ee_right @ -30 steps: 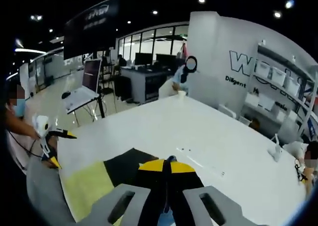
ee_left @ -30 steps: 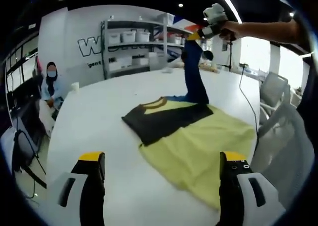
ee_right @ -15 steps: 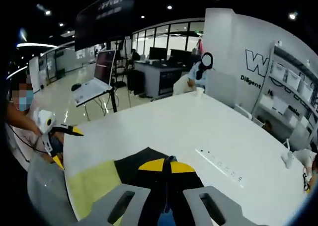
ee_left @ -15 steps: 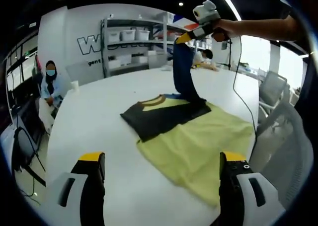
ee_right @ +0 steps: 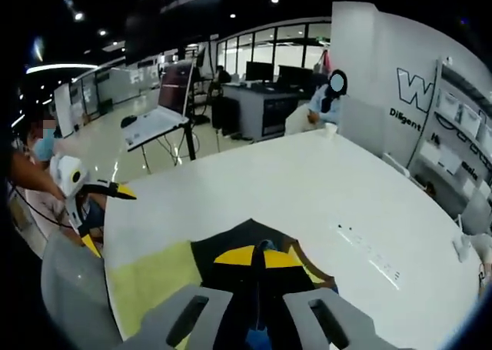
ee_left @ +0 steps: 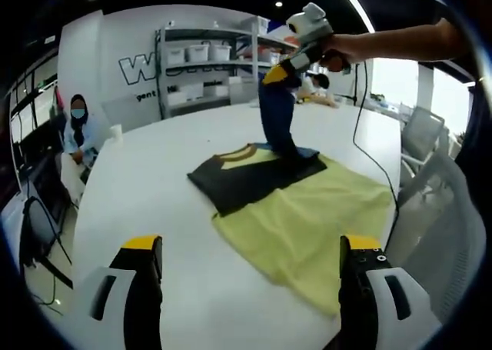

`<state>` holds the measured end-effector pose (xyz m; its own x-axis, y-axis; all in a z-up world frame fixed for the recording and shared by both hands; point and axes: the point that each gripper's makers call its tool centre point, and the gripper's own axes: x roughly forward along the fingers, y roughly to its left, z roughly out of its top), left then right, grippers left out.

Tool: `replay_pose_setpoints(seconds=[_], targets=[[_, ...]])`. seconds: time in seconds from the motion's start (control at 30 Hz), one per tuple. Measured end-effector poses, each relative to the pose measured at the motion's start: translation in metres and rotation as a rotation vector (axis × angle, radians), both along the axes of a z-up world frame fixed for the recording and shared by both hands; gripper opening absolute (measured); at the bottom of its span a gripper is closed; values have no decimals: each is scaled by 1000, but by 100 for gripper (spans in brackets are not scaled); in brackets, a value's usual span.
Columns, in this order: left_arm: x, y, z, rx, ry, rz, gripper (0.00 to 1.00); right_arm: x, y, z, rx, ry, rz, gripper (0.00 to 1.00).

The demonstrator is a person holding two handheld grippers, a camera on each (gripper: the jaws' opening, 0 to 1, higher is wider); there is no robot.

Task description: Fold the garment on the visible template until the final outline fits inside the template.

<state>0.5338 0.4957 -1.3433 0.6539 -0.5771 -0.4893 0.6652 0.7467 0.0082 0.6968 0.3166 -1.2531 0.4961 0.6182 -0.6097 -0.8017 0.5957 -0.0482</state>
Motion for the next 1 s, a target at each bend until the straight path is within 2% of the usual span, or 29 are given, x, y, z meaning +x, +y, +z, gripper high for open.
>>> replay_pose_setpoints(seconds=[0.37,0.63,1.0], targets=[[-1,11,1,-12,-5,28,99,1,25,-24,-23,40,38,0],[-3,19,2,-18,-3,58,99,-3,38,-59,-70,90,62,0],[-4,25,0,-25,4,80,99,-3,54,-86,-89,122,62,0]])
